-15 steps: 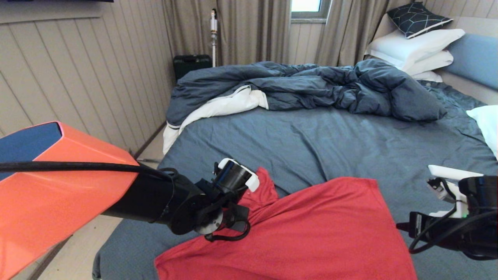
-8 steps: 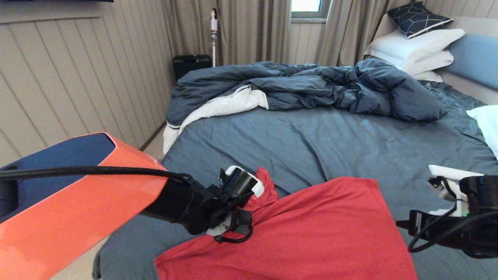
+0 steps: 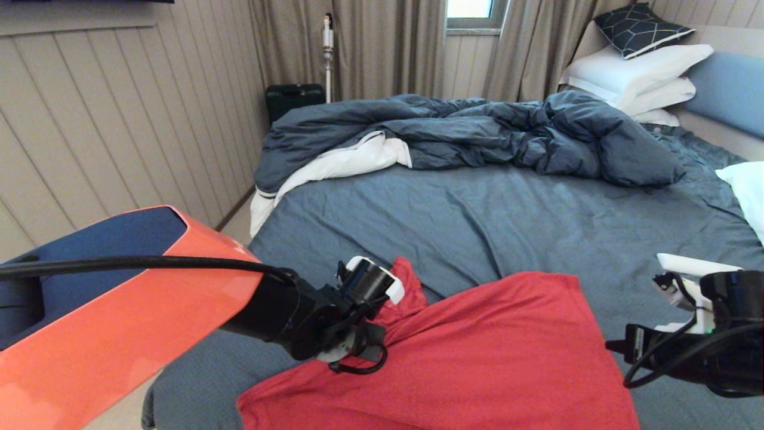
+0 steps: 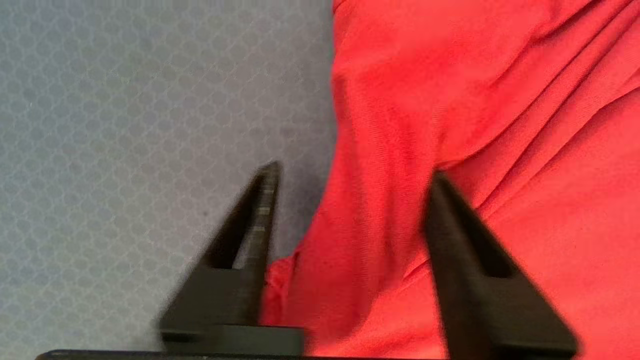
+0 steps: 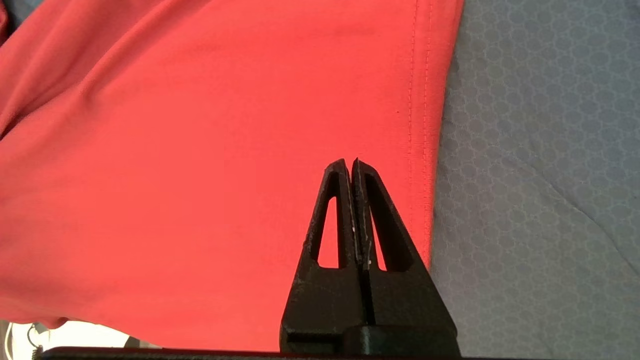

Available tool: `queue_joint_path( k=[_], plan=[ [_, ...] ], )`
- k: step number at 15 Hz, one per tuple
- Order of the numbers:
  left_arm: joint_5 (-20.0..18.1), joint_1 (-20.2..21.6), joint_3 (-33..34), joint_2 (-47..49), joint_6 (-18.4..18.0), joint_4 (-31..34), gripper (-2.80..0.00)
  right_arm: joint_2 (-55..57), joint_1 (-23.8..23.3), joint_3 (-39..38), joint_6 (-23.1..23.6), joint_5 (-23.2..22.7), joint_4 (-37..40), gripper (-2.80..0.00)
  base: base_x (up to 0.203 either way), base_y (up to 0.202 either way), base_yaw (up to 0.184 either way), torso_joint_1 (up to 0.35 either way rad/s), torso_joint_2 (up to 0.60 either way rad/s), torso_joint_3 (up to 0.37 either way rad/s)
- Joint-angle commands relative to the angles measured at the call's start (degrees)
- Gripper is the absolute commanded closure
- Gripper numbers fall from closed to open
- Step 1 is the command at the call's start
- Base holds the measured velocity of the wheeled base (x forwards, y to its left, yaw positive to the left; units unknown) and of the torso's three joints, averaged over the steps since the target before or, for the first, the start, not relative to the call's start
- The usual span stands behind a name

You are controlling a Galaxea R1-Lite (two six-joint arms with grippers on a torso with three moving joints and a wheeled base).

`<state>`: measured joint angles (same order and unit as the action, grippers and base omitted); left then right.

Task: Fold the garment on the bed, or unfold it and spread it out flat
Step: Unford the red T-shirt

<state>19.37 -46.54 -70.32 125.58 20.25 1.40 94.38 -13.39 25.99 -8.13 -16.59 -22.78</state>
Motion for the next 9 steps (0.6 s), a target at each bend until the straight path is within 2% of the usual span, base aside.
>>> queue_joint_path(
  k=[1,5,9],
  plan=[
    [0.3,0.1,-0.8,0.4,0.1,0.0,0.00,0.3,0.0,0.0,0.0,-0.1,-0.2,0.00,0.000,0.000,0.000,0.000,0.00,0.000],
    [0.7,4.2,-7.2,3.0,-0.6,0.1,0.00,0.3,0.1,-0.2,0.0,-0.1,-0.2,0.00,0.000,0.000,0.000,0.000,0.00,0.000],
    [0.8,9.2,-8.1,3.6,-4.0,-3.7,0.00,0.7,0.3,-0.2,0.0,-0.1,-0.2,0.00,0.000,0.000,0.000,0.000,0.00,0.000]
  ],
)
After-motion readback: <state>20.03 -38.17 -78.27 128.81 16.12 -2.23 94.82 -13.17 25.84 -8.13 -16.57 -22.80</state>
